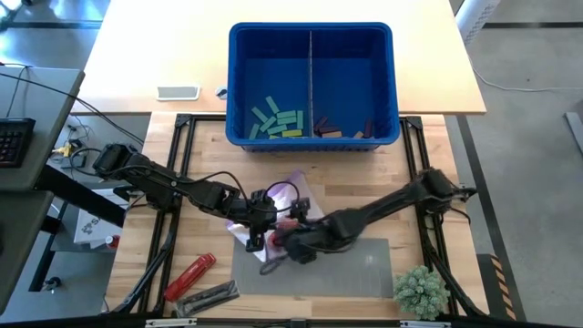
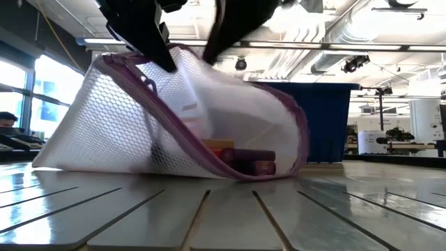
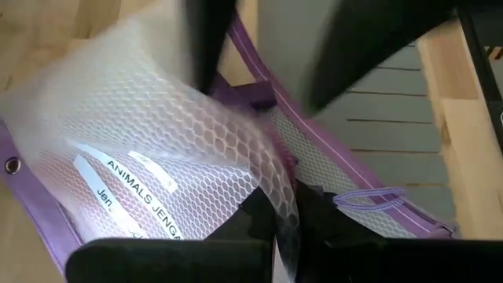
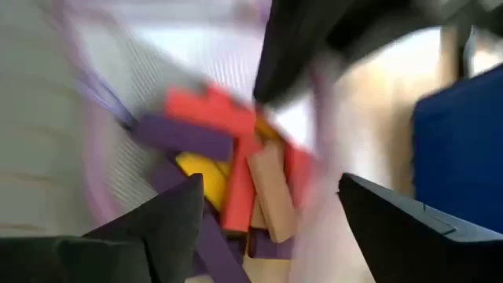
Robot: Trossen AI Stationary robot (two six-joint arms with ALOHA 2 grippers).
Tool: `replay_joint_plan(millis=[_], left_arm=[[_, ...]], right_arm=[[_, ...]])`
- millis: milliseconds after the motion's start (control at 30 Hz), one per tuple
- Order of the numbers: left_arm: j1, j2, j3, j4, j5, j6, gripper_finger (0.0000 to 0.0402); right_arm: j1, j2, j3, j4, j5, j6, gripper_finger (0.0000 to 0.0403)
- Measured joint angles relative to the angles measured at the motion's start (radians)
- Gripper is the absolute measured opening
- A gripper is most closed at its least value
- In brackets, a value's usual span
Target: Sort blocks
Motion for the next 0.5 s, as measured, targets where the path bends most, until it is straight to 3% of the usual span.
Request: replay_joint_plan(millis=[233,500], left_arm=[[0.000,0.000,0.000,0.000,-0.003,0.009,0.0000],[0.000,0.000,0.000,0.007,-0.003,0.010,0.0000]], right_arm=[[0.126,-0.156,0.001,-0.024,0.036,0.127,0.0284],[0.207,-0.197,0.000,-0.325,0.152,0.524,0.0286]])
